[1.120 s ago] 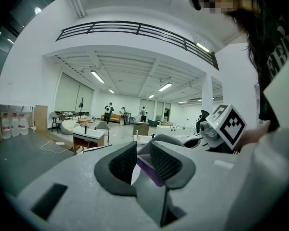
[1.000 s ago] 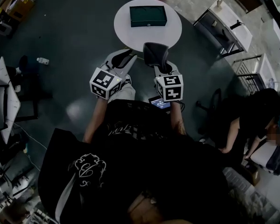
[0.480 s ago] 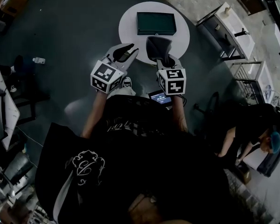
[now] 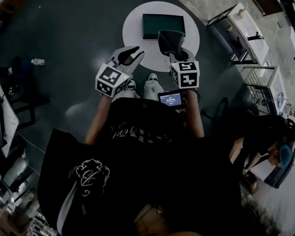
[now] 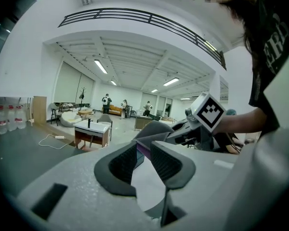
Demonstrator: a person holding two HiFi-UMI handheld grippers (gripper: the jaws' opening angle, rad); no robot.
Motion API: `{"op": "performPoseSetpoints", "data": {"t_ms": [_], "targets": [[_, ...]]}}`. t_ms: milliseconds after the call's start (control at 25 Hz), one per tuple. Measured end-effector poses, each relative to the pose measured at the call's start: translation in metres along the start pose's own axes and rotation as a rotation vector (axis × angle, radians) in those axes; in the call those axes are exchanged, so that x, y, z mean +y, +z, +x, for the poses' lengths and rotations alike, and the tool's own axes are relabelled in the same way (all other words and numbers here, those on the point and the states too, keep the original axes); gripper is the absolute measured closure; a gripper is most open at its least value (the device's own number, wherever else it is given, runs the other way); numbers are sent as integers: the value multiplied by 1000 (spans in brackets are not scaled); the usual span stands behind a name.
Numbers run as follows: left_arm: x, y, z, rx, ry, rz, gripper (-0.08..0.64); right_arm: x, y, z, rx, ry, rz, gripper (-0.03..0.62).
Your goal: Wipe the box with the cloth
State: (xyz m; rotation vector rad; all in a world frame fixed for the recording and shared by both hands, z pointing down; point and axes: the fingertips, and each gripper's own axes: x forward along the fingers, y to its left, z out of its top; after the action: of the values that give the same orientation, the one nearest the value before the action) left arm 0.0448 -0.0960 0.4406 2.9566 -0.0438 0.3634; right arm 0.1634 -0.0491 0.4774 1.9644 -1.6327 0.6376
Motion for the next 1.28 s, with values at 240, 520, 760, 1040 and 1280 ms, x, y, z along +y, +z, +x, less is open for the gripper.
{"op": "performPoseSetpoints", "data": {"t_ms": [240,520,760,1040,1280], "targets": [[13,-4,24,12,54,-14,476,-36,18,46,19,31,-40,537],[23,-4,60,47,115,-33,477,-48,27,124,77,153,-69,537],[36,4,77,59,166,-40,476,-38,34,190,108,223,-70,537],[48,0,80,92,219,-52,477,-40,21,233,179,235,-123,537],[55,-7,82,108,218,-73,476,-71,6,235,218,207,-147,537]]}}
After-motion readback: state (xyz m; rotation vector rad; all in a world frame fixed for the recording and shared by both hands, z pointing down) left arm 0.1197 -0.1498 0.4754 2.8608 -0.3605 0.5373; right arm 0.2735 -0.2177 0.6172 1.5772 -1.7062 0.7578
